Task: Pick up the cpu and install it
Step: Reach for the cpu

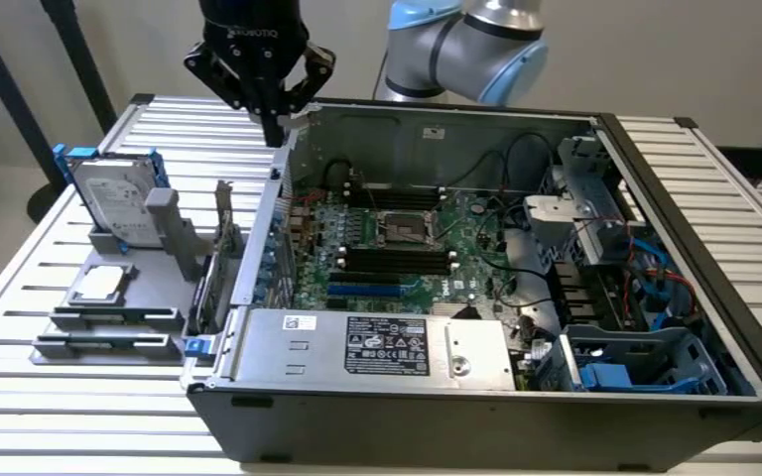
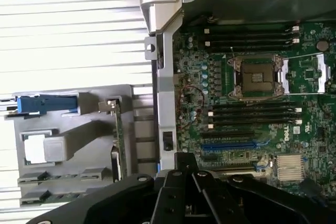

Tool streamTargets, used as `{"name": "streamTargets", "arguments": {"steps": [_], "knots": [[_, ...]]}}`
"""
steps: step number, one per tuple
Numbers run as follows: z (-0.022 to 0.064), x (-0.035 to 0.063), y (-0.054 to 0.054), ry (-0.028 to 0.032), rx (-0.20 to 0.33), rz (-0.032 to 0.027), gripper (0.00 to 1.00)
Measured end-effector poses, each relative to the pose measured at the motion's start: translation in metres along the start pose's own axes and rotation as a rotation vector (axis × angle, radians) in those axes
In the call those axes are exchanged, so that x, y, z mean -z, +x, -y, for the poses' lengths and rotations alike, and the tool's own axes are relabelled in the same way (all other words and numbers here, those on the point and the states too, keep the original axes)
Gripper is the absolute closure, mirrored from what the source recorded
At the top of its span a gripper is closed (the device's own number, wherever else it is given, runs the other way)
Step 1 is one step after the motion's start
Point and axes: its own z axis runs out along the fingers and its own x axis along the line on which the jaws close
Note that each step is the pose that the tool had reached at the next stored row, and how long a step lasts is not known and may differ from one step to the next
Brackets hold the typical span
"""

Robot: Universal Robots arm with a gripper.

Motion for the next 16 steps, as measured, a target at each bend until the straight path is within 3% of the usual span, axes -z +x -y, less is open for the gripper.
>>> {"name": "streamTargets", "arguments": {"steps": [16], "knots": [[0.0053, -0.0023, 0.073, 0.0118, 0.0, -0.0106, 0.89]]}}
